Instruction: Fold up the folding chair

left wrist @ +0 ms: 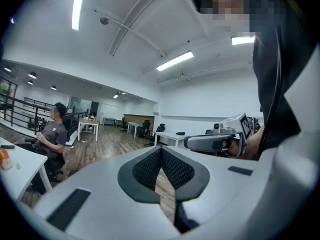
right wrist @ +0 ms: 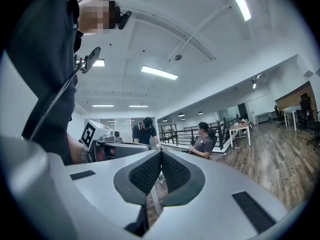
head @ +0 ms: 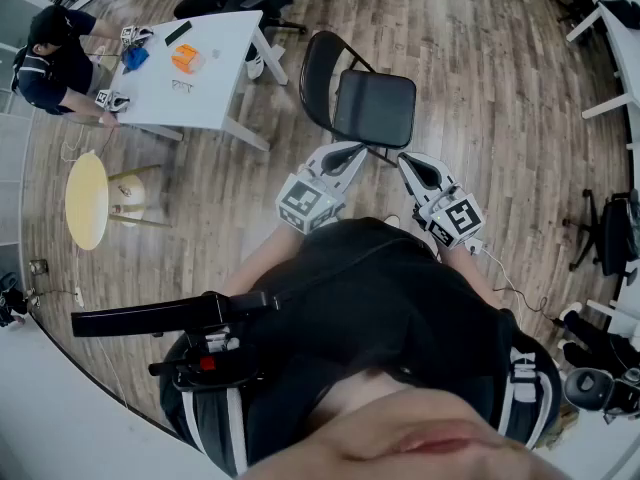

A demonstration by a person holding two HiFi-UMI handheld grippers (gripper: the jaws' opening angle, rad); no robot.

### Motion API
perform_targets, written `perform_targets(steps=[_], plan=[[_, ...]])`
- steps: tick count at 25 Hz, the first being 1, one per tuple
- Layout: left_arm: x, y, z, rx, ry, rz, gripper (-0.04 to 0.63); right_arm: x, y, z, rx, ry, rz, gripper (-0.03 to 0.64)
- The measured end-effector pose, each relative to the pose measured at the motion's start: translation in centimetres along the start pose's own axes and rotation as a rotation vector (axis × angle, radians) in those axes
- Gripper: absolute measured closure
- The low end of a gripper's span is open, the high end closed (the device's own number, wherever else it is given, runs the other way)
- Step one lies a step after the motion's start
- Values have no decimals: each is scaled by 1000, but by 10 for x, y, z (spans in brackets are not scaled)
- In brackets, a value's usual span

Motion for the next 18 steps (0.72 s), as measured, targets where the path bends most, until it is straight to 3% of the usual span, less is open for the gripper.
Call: perform_targets(steps=[12,18], plan=[[-5,-2,1,35,-10,14,591,2,-8,5,-29,-1,2,606],[-6,-7,11,14,29,23,591,1,-9,9,-59,7,-20,606]])
Point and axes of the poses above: the fingertips, and each gripper's own axes: x backward along the fingers, y to its left, z out of its underside, the point moved 1 cm from there along x, backward along the fingers, and after that the axes turned 7 degrees about z, right-handed, at the moved point
